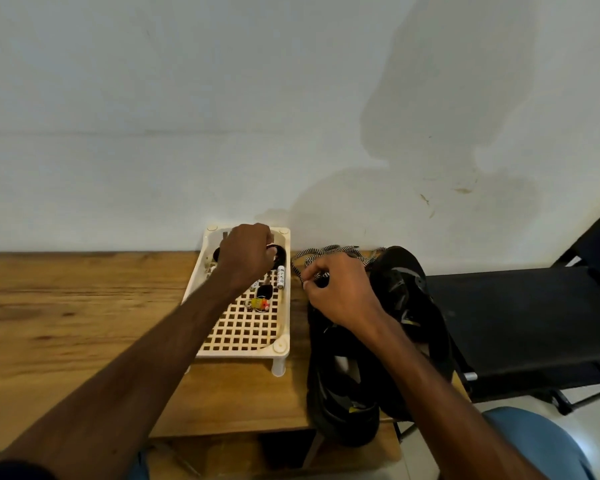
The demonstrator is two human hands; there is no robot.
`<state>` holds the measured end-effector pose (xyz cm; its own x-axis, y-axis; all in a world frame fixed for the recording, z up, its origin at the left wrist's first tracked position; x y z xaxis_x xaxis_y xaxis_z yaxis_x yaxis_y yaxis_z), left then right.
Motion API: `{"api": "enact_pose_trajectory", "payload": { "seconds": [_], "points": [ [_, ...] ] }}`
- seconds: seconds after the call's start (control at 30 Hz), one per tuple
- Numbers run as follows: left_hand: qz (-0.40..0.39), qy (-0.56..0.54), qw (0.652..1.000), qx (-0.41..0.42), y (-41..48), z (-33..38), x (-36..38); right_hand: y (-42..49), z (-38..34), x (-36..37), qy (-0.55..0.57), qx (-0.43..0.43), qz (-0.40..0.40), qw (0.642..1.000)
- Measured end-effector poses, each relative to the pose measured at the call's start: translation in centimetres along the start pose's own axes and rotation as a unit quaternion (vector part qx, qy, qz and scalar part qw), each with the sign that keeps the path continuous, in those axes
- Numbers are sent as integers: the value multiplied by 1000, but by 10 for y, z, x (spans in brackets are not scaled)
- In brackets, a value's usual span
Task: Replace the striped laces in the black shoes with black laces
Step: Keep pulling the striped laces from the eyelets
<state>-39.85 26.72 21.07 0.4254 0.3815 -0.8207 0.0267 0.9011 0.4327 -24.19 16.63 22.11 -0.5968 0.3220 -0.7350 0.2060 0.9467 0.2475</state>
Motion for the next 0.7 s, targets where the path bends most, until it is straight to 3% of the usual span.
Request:
{"api": "enact_pose_trajectory", "payload": {
  "seconds": [0.4, 0.7],
  "points": [
    [-25, 187, 982, 4, 12, 4, 33, 0, 7, -2, 5, 2, -1, 1000],
    [-29, 185, 982, 40, 16, 15, 32, -1, 7, -15, 15, -6, 15, 1000]
  ]
}}
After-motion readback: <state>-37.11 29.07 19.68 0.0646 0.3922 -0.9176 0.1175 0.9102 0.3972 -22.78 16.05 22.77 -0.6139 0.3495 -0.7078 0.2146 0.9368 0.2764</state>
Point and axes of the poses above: each hand's wrist, its own y-axis towards the middle knuckle, its own x-axis out of the palm, z = x × y, the point moved 8 cm from there along y, towards the middle knuckle, and after that the axes turned 14 degrees about z, right-handed, at the moved point
